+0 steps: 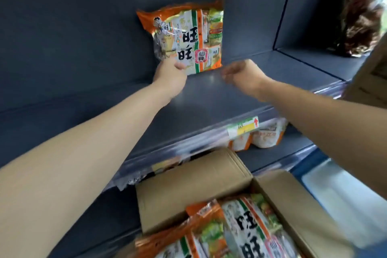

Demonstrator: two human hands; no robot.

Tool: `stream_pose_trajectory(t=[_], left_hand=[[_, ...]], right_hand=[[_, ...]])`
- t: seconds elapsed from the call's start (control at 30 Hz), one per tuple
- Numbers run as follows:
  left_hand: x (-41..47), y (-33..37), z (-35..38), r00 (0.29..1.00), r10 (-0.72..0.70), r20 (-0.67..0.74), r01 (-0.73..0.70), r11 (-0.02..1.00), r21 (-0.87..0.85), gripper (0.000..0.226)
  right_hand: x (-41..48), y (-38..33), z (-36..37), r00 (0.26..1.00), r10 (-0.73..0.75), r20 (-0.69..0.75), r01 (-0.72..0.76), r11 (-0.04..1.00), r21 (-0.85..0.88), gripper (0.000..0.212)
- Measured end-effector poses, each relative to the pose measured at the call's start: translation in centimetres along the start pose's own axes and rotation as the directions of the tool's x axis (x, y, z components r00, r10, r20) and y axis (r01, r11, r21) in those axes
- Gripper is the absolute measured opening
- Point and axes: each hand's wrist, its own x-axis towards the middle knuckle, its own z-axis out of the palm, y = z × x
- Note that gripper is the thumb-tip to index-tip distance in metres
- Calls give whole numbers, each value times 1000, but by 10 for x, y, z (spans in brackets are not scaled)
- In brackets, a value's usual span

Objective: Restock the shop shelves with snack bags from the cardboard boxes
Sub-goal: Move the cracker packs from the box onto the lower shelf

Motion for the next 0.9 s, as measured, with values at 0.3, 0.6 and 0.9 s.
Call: stream_pose_trajectory(t=[0.3,0.6,0.9], left_hand=[[-137,-30,28,678,-155,718,-93,952,292,8],[-169,-127,19,440,-569,695,-112,733,670,46],[-195,-168,9,375,-646,665,-59,699,713,43]], right_hand=[[-142,35,32,877,318,359,-283,948,-148,17],[-206,89,112,591,618,519,-371,779,-505,33],[-213,106,144,560,704,436,-528,709,-467,40]])
